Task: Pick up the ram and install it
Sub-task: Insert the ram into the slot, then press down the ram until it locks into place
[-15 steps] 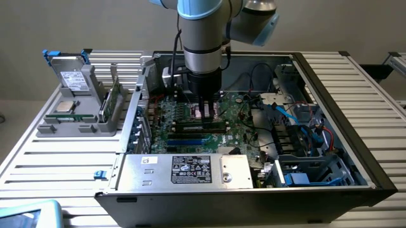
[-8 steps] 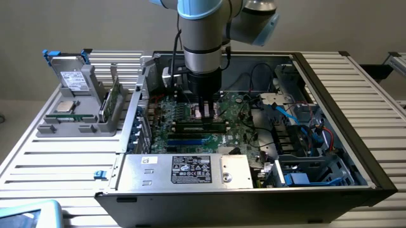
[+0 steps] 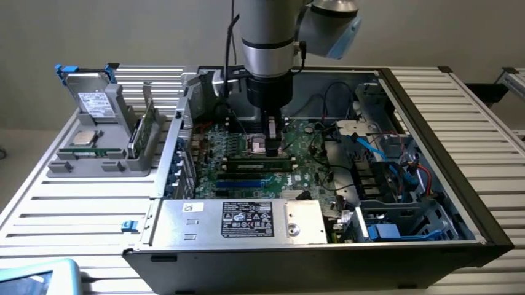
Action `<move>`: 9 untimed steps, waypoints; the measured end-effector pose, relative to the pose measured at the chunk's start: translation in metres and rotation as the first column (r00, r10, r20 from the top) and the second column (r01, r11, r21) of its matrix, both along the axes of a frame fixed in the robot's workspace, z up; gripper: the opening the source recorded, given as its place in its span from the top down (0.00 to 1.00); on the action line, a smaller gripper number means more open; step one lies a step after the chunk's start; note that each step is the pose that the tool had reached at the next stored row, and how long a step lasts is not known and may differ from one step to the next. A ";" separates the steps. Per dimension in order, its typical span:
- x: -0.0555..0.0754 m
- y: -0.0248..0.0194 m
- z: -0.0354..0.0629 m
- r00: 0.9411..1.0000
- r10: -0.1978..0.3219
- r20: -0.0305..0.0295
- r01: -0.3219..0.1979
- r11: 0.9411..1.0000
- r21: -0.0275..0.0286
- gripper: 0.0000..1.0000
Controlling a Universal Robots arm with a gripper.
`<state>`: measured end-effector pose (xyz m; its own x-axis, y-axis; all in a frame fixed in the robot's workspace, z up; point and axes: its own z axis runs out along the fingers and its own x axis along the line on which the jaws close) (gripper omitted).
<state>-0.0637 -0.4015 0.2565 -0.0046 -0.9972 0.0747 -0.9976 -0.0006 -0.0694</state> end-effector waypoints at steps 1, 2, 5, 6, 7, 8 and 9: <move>0.001 -0.0001 0.0008 1.000 0.000 -0.010 0.000 1.000 0.000 0.78; 0.002 -0.0003 0.0010 1.000 0.000 -0.019 0.000 1.000 0.000 0.78; 0.002 -0.0004 0.0011 1.000 0.000 -0.019 0.000 1.000 0.001 0.78; 0.002 -0.0004 0.0011 1.000 0.000 -0.019 0.000 1.000 0.001 0.78; 0.002 -0.0004 0.0011 1.000 0.000 -0.019 0.000 1.000 0.001 0.78; 0.002 -0.0003 0.0011 1.000 0.000 -0.019 0.000 1.000 0.001 0.78; 0.002 -0.0003 0.0011 1.000 0.000 -0.019 0.000 1.000 0.001 0.78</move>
<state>-0.0620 -0.4019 0.2575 -0.0032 -0.9972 0.0741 -0.9987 -0.0006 -0.0505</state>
